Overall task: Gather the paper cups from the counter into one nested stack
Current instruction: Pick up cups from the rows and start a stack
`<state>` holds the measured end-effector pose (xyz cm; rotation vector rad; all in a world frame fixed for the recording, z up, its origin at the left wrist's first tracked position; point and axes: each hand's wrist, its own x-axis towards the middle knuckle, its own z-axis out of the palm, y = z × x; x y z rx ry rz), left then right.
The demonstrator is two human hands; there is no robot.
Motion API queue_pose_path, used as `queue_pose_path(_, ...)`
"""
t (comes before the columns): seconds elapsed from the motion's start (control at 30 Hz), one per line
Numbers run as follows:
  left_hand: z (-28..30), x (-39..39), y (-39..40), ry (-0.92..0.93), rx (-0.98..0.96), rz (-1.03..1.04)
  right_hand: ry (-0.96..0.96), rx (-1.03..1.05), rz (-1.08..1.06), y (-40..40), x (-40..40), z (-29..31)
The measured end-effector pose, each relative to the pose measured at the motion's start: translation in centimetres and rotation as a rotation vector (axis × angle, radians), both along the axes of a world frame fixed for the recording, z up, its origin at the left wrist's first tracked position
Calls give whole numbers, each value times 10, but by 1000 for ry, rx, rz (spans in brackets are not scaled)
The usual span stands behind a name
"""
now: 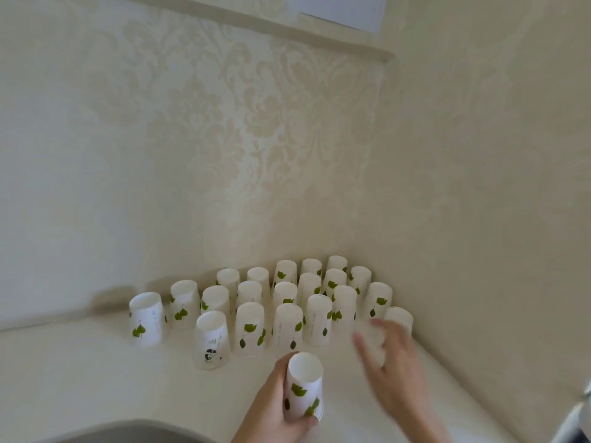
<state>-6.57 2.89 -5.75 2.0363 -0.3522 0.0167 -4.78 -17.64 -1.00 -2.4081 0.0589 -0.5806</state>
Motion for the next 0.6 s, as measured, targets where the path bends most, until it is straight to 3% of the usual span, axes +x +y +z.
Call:
queue_pose_path(0.03, -1, 2, -1, -3, 10, -6, -67, 44, -114, -21, 14, 1)
queue_pose_path(0.1, -3, 5, -4, 9, -16, -11, -19, 151, -241, -54, 40, 2)
queue_pose_path(0.33, 9, 0, 23, 64, -50, -40, 168, 339, -137, -55, 79, -9)
queue_pose_path(0.47, 35, 3, 66, -112, -22, -24, 160, 340, -128, -51, 76, -11)
queue_pose_path(0.6, 62, 33, 90, -339, 131, 222, 71, 392, 45, -30, 60, 27)
